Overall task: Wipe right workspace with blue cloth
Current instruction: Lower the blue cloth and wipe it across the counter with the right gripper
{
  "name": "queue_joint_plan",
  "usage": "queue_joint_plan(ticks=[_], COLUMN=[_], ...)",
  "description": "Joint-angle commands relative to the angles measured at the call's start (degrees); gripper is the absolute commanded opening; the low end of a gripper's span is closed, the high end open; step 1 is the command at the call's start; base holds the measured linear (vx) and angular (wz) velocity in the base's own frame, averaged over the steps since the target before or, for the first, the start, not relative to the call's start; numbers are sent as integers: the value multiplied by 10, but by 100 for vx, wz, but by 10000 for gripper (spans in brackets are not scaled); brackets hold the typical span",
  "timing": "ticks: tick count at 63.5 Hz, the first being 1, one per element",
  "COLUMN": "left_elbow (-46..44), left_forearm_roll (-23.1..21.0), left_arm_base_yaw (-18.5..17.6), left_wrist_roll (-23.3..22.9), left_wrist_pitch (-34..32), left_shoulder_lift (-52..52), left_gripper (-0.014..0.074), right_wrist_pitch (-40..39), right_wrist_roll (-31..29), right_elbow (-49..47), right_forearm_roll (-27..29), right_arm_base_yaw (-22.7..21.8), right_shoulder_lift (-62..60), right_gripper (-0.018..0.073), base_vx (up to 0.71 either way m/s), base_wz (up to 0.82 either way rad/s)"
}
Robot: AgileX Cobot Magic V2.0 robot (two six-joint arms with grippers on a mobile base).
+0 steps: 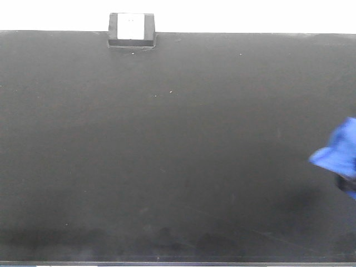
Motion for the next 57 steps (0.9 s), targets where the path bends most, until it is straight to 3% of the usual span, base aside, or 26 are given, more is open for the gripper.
queue_joint_plan(ticks=[1,13,19,34,44,50,57], left_elbow=[17,17,17,17,17,17,17], left_forearm_roll=[1,1,1,1,1,1,1], left_arm_base_yaw=[-3,-3,-3,-3,-3,-3,-3], left_wrist_roll=[-5,-5,-5,-5,-5,-5,-5], left_wrist_pitch=[-46,-46,-46,-46,-46,-46,-46], left_shoulder_lift=[-9,-9,-9,-9,-9,-9,-9], left_gripper=[-6,-6,-6,-6,-6,-6,-6], right_wrist_pitch=[-103,-218,-258,-380,-379,-375,-361], right_wrist_roll=[-2,-3,-1,28,27,18,6], right_elbow=[-17,-17,-19,-24,-71,-97,-98], right_forearm_roll=[-6,7,17,125,214,220,219], right_arm_base_yaw=[-1,-1,19,179,304,334,311], right_shoulder_lift=[82,251,308,404,454,470,471], right_gripper=[-3,-3,-3,3,7,10,11], base_vx=[0,0,0,0,0,0,0], base_wz=[0,0,0,0,0,0,0])
